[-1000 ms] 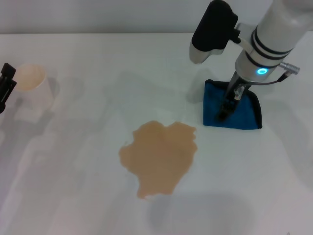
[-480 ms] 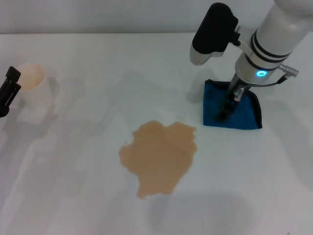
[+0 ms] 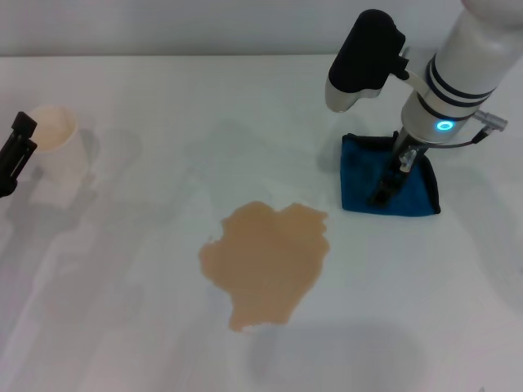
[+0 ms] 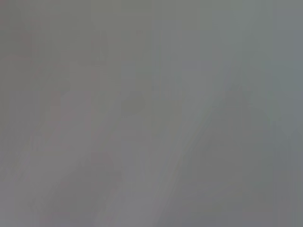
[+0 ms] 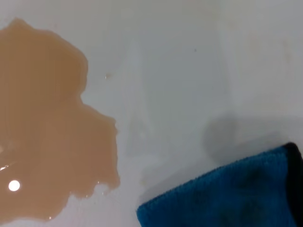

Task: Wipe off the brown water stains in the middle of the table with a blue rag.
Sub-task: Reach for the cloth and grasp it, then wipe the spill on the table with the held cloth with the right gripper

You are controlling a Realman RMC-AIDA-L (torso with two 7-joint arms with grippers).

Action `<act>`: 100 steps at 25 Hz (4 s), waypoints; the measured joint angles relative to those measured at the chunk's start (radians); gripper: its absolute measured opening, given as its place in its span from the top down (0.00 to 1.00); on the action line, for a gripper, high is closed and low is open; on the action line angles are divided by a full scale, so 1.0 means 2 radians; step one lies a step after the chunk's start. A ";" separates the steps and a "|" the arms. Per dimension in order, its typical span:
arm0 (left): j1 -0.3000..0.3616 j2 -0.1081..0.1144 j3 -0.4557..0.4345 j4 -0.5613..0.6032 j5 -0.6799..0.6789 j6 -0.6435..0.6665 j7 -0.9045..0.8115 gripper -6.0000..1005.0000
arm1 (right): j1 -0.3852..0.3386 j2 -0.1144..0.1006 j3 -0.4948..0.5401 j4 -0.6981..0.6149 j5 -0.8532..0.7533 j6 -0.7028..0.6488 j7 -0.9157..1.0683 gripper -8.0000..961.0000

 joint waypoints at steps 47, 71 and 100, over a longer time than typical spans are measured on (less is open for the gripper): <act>0.010 0.000 0.000 0.003 -0.003 0.013 -0.002 0.11 | 0.000 -0.002 0.009 -0.035 -0.007 -0.022 0.001 0.42; 0.011 -0.002 0.000 -0.001 -0.002 0.013 -0.002 0.11 | -0.009 -0.002 0.010 0.005 -0.017 0.000 0.002 0.34; 0.016 -0.001 0.000 0.003 -0.004 0.014 -0.003 0.11 | -0.036 0.004 -0.002 -0.074 0.003 -0.070 -0.005 0.92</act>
